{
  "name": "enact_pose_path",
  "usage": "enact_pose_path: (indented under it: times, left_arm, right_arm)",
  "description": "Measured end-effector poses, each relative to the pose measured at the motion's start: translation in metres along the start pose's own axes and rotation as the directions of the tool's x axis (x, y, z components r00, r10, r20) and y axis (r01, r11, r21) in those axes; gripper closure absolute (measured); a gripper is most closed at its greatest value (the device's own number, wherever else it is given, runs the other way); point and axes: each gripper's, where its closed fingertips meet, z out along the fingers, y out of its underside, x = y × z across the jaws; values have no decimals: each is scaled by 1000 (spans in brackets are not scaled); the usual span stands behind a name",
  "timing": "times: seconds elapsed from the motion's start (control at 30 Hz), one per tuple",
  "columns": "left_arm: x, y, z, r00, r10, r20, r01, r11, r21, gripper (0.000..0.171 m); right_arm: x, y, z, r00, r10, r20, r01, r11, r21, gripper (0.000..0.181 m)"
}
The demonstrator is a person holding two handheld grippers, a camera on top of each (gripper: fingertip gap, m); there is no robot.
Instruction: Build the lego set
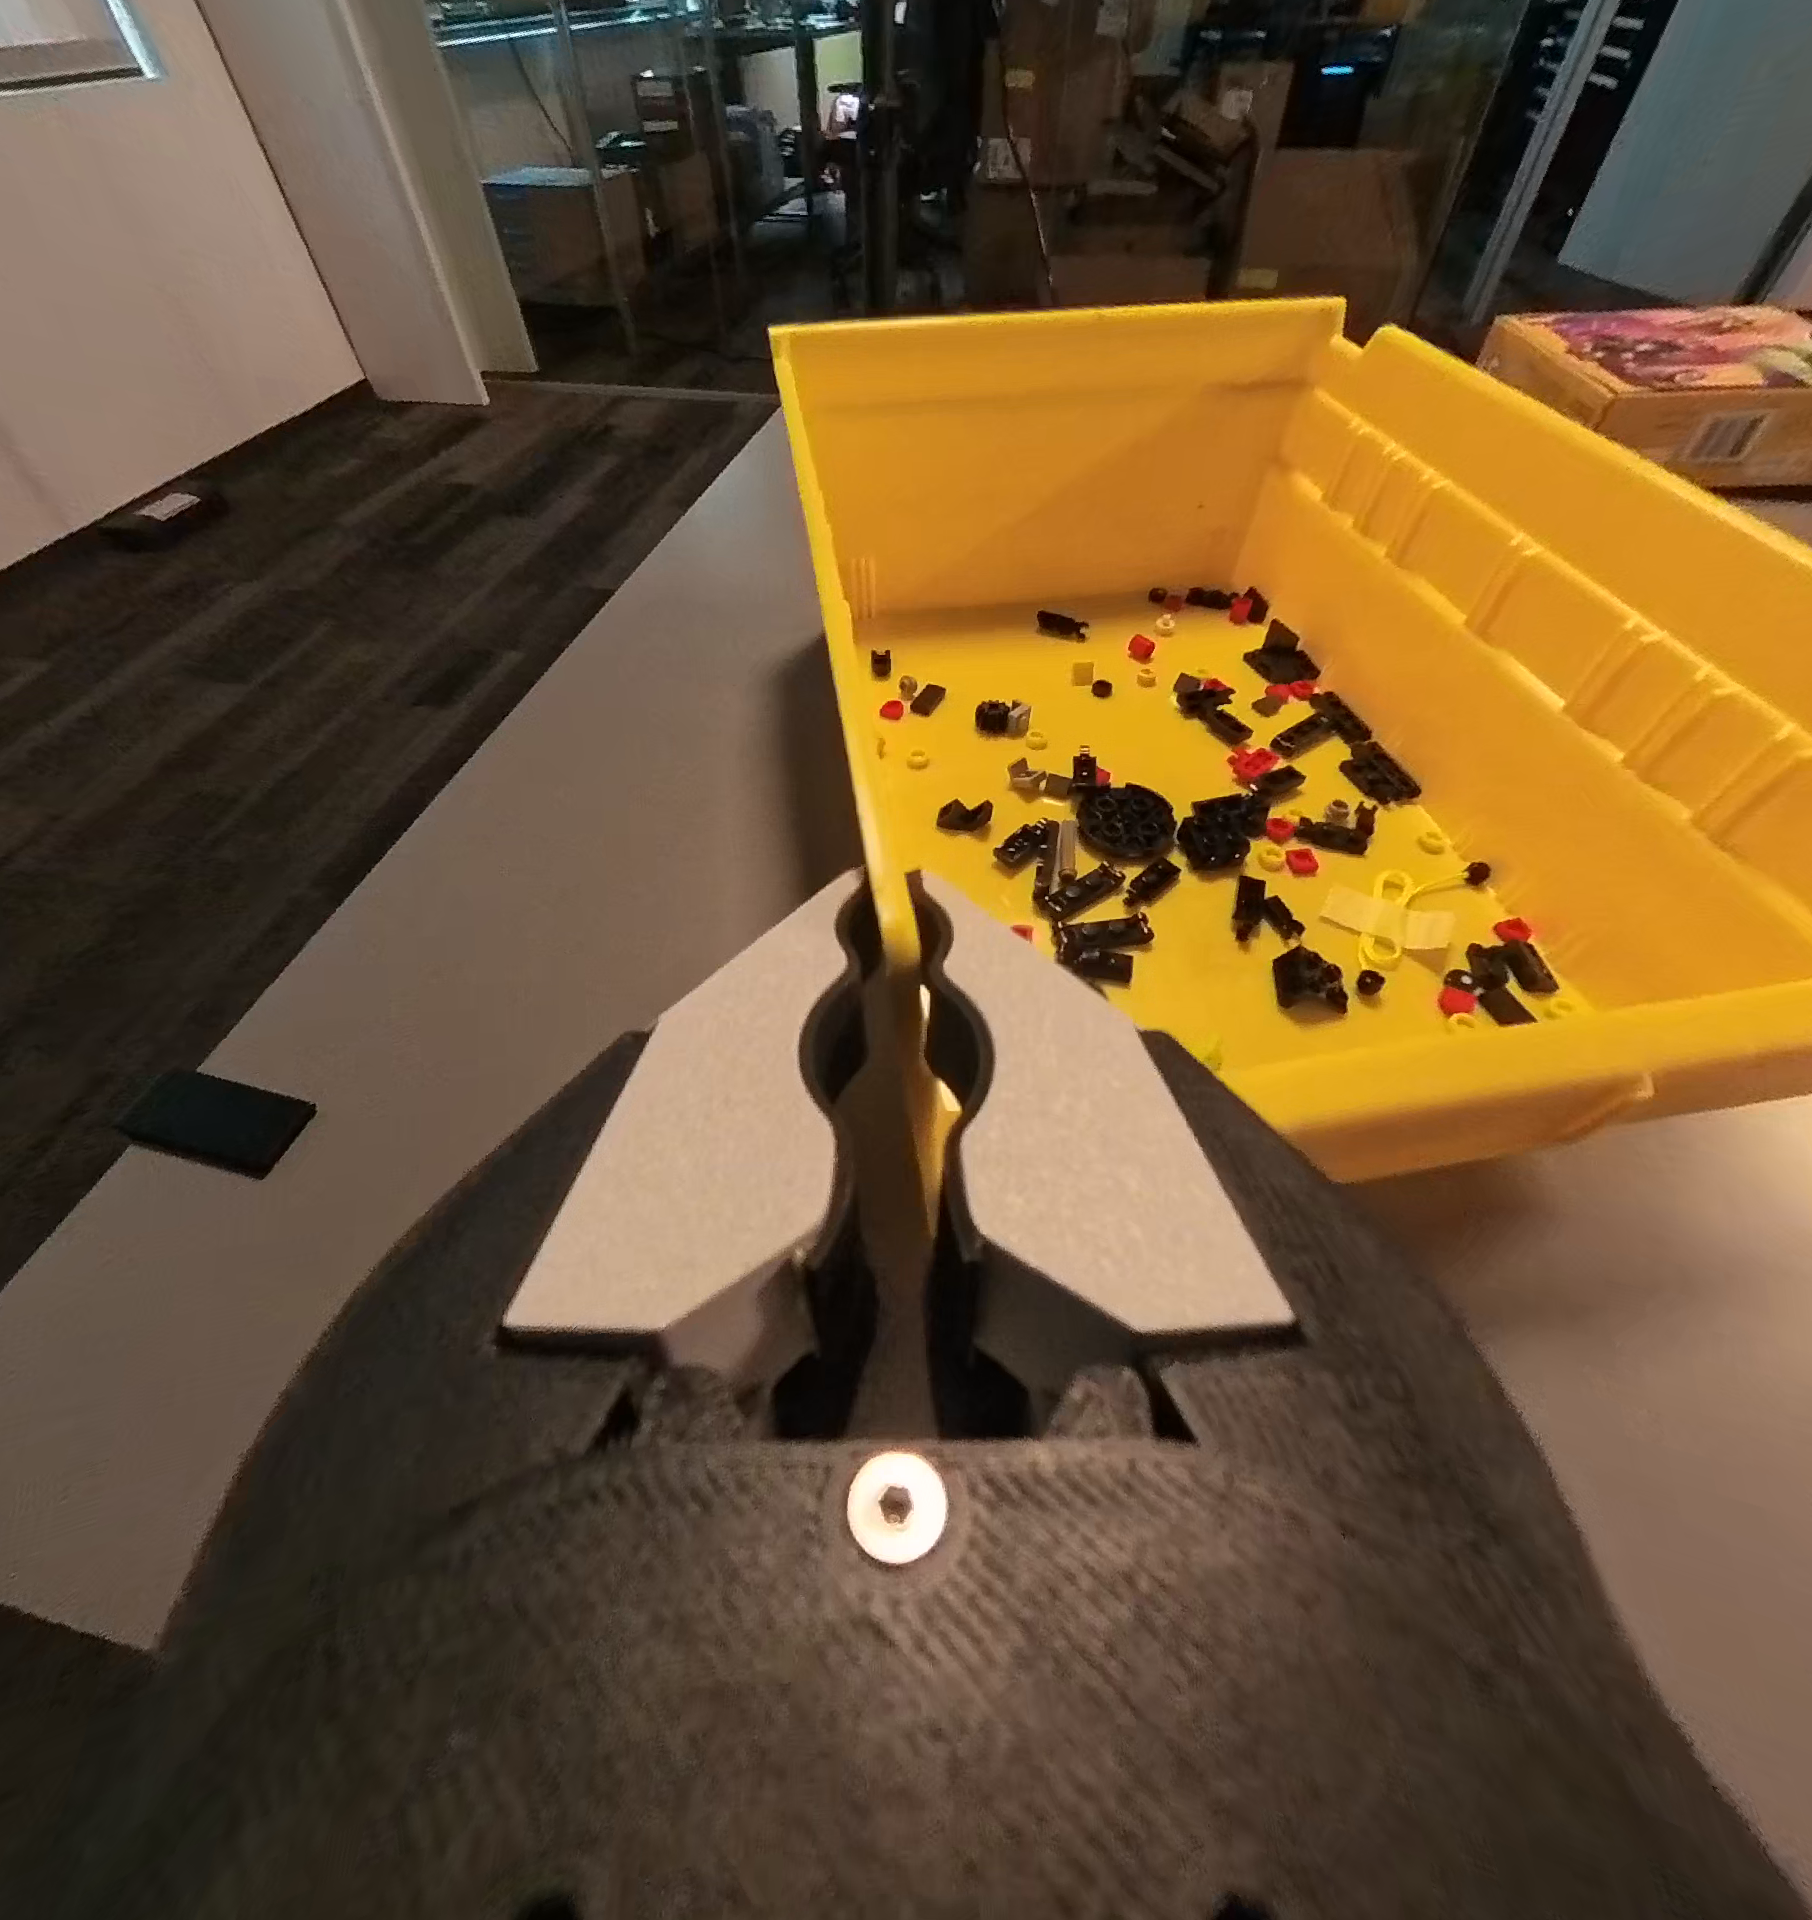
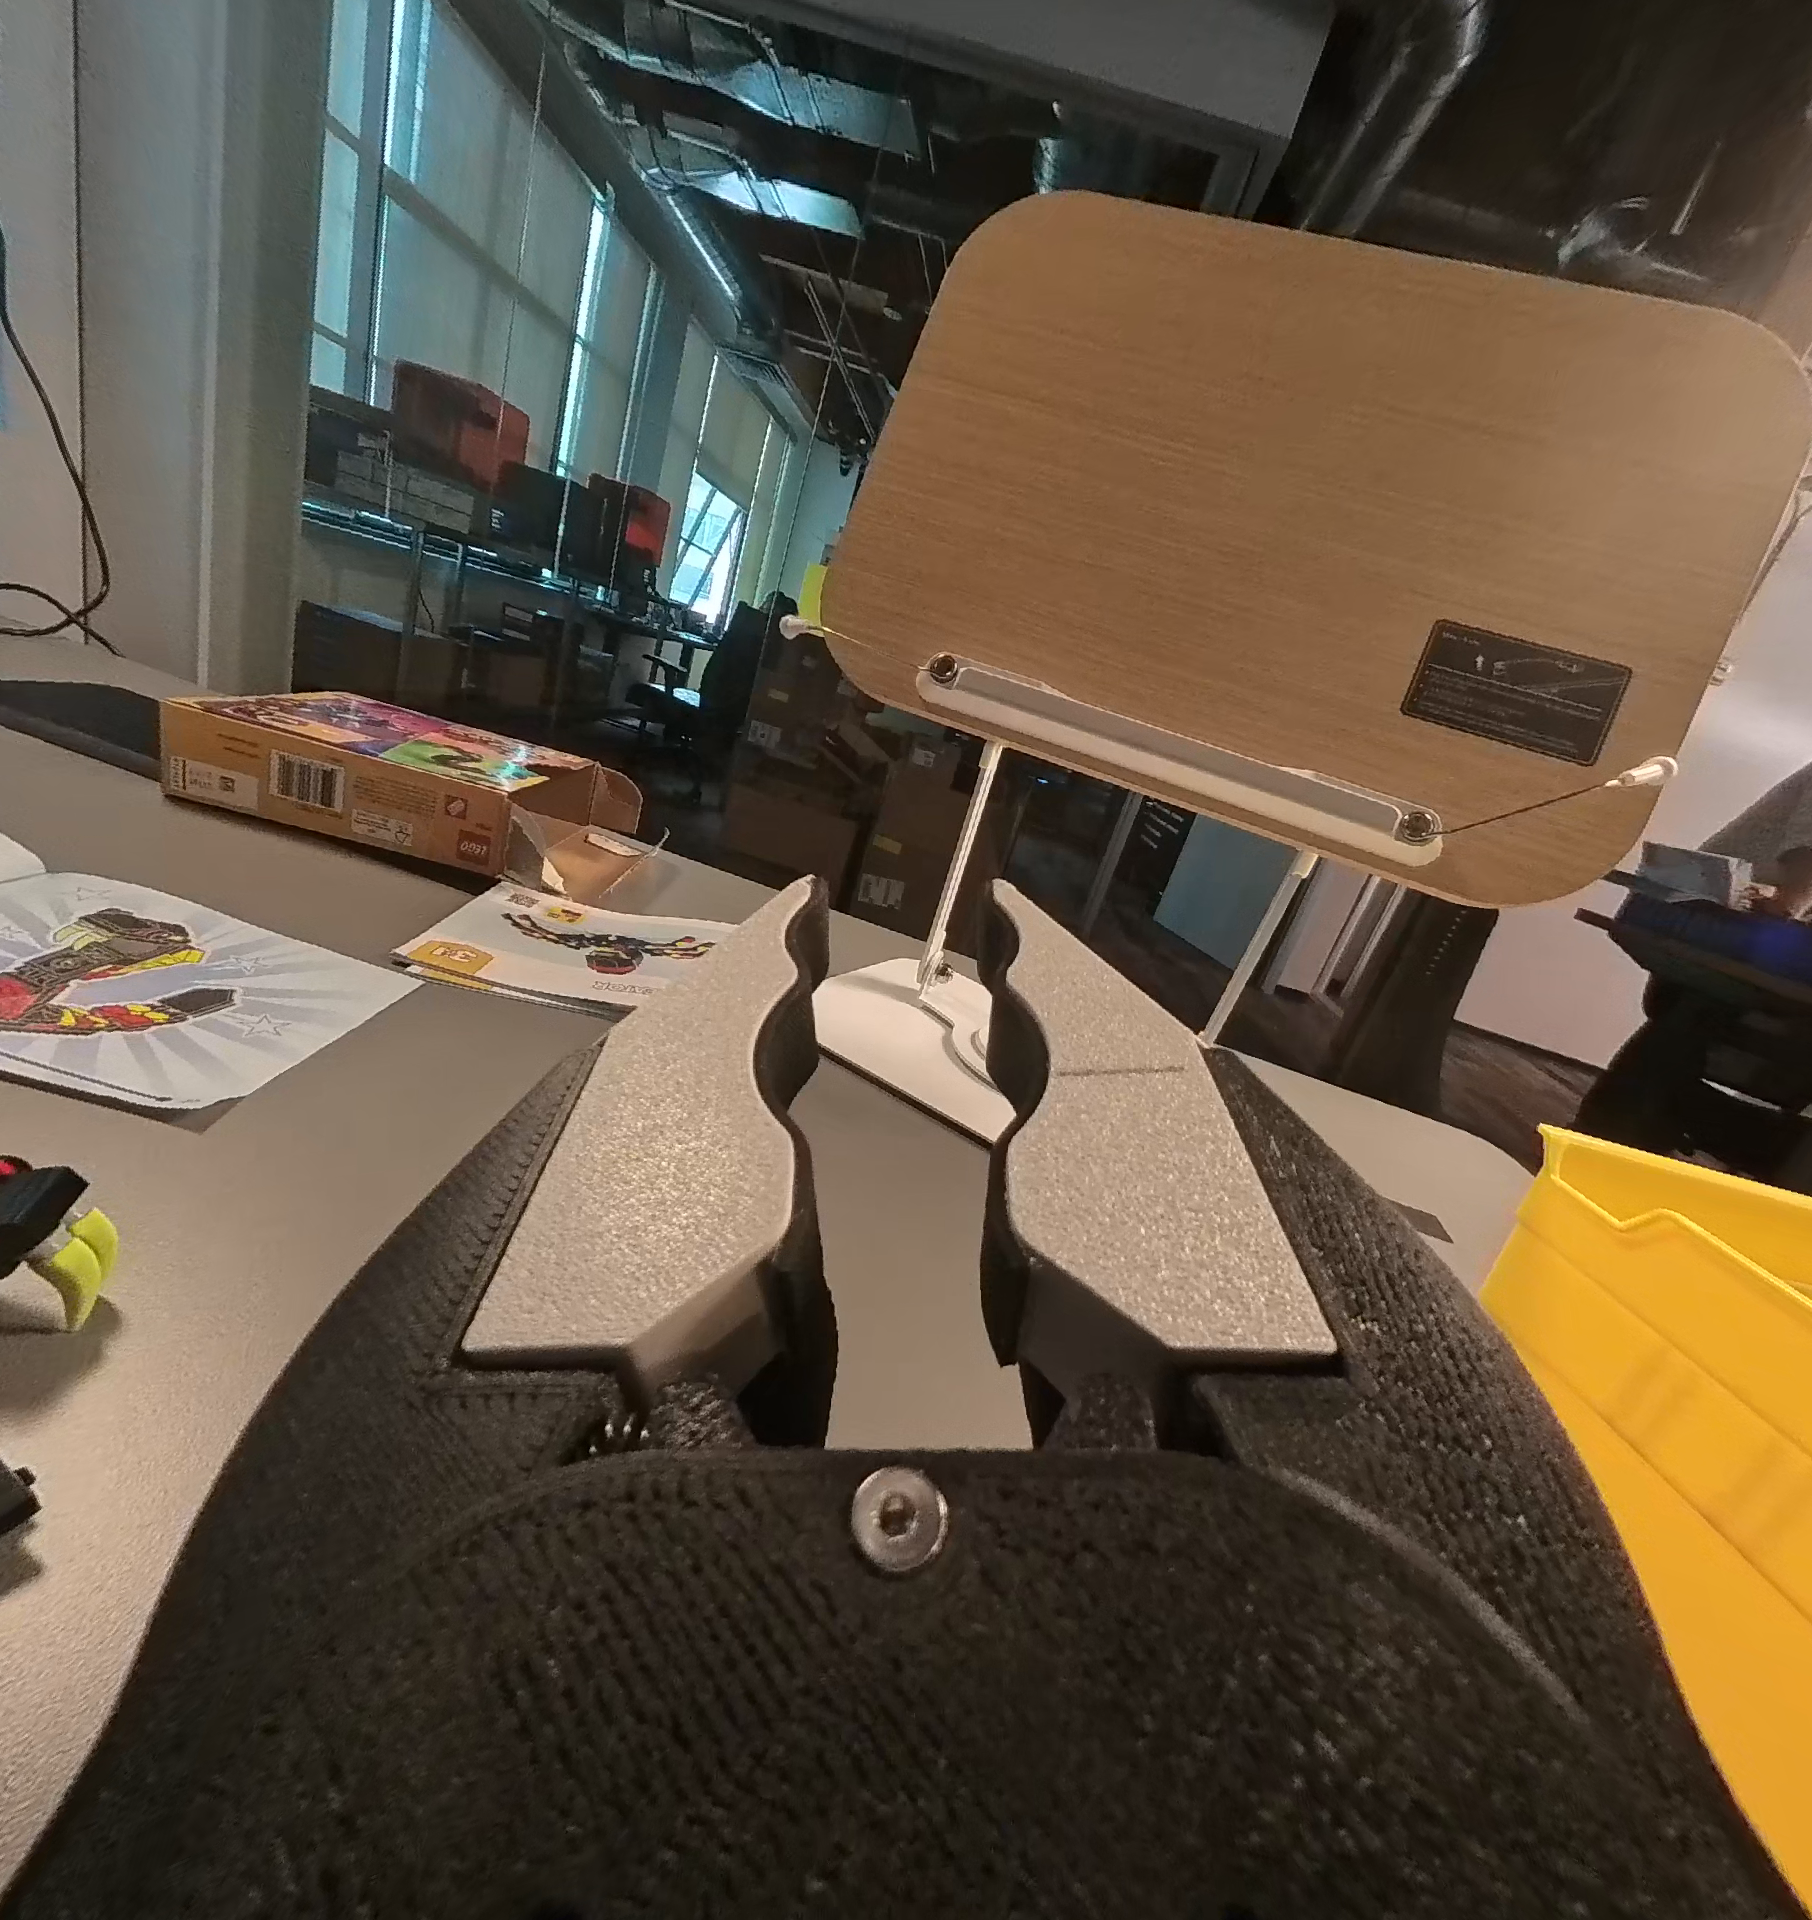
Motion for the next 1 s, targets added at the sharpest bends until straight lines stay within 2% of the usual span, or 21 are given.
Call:
enact_pose_path:
  times: [0.53, 1.0]
  left_arm:
    - [8, 8, -21, 983, 130, -128, -138, 989, -54, 168]
    - [10, 10, -26, 983, 115, -141, -124, 991, -58, 168]
  right_arm:
    - [2, 0, 0, 1000, 12, -7, -12, 1000, -1, 155]
    - [2, 0, 0, 1000, 19, -6, -19, 1000, 1, 155]
